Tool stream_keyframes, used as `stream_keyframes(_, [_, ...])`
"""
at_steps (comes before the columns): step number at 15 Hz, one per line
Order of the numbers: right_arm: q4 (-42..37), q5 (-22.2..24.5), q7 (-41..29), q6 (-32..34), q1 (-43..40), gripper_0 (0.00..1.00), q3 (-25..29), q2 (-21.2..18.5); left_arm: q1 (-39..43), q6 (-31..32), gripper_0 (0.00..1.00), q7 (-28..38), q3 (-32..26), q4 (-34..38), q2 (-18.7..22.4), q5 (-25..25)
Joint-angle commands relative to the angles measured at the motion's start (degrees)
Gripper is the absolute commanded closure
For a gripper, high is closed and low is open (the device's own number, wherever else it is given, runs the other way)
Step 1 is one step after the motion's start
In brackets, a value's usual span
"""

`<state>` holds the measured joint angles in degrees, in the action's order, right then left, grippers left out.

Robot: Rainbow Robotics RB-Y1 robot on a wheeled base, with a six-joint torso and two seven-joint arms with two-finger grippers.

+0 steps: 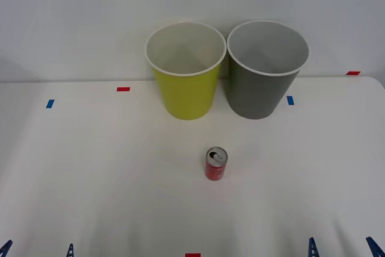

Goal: Put cans in the gray bin and PET bottles in the light green bin.

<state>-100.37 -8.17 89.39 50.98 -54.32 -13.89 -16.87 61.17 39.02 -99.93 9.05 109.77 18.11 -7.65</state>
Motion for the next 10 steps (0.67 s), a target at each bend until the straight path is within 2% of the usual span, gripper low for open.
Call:
stream_keyframes(1, [0.00,0.00,0.00,0.00,0.00,0.00,0.00,0.00,0.00,0.00,0.00,0.00,0.00,0.00,0.00,0.00])
stream_keyframes(10, [0.00,0.00,0.00,0.00,0.00,0.00,0.00,0.00,0.00,0.00,0.00,0.00,0.00,0.00,0.00,0.00])
